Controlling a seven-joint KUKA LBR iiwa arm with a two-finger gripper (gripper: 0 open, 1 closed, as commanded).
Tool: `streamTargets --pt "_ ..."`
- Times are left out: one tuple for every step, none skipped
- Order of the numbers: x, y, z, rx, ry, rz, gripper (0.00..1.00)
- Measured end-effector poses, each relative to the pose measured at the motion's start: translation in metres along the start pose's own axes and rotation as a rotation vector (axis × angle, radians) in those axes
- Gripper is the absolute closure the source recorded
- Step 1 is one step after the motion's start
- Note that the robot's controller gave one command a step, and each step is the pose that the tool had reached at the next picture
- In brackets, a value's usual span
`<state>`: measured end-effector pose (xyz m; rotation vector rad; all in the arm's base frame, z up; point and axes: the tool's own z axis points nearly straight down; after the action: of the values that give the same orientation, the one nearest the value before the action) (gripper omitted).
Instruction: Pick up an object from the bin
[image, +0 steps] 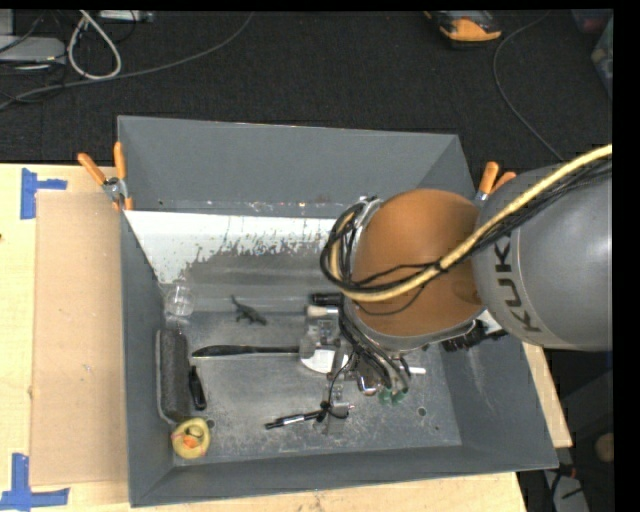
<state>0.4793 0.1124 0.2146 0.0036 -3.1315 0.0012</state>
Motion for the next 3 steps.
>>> streamTargets --pt "-0.002 -0.001 -0.004 -0.001 -0.008 0.004 0.00" --pt "0.002 -0.036 0.080 -0.002 -0.009 0.014 0.00" --pt "-0.003 -0.074 0.146 -0.004 -0.022 -0.025 0.00"
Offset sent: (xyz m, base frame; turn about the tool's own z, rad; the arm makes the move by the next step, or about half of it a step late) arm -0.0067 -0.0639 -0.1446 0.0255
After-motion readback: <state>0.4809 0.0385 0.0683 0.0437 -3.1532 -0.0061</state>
